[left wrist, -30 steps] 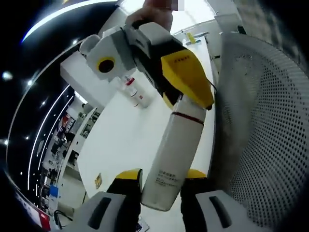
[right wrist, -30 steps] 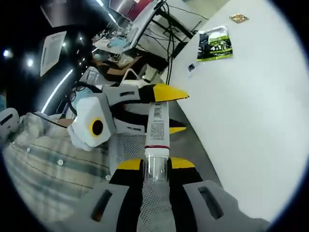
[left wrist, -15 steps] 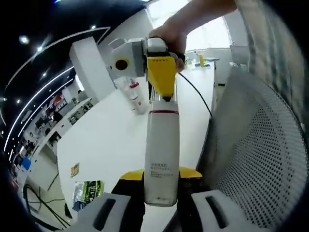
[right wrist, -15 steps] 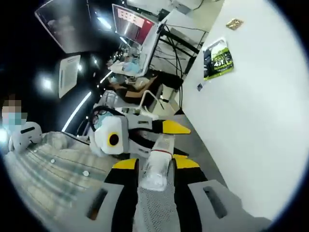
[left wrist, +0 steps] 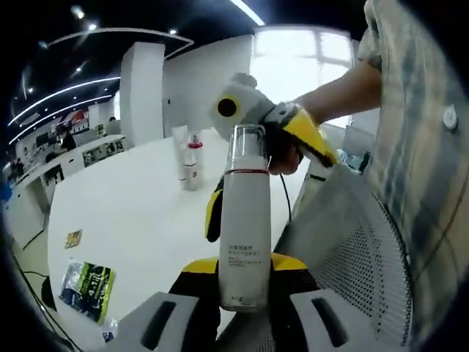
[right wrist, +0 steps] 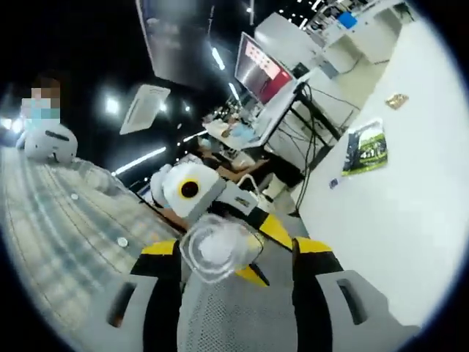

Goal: Arrange the skincare products in the storage area until every visible bottle or jar stands upright without overlapping.

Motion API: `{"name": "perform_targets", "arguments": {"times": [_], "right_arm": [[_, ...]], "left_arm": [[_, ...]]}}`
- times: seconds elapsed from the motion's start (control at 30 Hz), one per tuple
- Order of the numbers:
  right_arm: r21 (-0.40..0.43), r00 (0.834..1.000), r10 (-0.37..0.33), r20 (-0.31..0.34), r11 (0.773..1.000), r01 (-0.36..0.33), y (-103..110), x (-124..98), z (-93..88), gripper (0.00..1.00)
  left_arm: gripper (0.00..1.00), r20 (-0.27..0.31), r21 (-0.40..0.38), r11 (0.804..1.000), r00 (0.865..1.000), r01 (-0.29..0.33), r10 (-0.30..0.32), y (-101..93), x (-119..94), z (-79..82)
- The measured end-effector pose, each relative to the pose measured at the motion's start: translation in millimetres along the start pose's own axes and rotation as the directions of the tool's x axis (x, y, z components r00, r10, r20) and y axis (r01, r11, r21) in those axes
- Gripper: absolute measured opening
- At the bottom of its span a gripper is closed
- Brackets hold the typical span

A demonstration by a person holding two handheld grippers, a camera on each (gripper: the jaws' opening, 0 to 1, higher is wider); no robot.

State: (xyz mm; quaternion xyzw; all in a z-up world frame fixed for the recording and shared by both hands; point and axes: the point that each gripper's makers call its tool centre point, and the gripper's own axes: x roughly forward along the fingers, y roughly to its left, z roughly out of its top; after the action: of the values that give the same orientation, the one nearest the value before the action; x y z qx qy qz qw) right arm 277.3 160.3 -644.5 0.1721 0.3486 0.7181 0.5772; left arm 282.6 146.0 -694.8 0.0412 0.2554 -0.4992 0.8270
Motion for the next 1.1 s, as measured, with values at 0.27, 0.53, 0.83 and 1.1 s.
{"name": "perform_targets", "arguments": {"times": [0.27, 0.53, 0.83, 1.1], "right_arm": [[-0.101, 0.975, 0.033, 0.220, 0.995, -0.011, 12, 1, 37.6, 0.22], [0.008, 0.945, -0.183, 0.271, 0.982, 0.188, -15, 3, 47.4, 0.21], [0.155, 0.818, -0.536, 0.208, 0.844, 0.514, -58, 9, 43.2, 0.21], [0.163, 0.772, -0.606, 0.189, 0.795, 0.584, -66, 27, 40.2, 0.21]], "left_arm": [[0.23, 0.084, -0.161, 0.981, 0.992, 0.110, -0.097, -8.7, -7, 15.9], [0.26, 0.051, -0.070, 0.996, 0.997, -0.059, 0.063, 15.2, -3, 9.1], [0.27, -0.068, 0.192, 0.934, 0.946, -0.300, 0.318, 48.0, 1, -14.1], [0.25, -0.084, 0.044, 0.937, 0.934, -0.346, 0.349, 58.3, -8, -15.7]]}}
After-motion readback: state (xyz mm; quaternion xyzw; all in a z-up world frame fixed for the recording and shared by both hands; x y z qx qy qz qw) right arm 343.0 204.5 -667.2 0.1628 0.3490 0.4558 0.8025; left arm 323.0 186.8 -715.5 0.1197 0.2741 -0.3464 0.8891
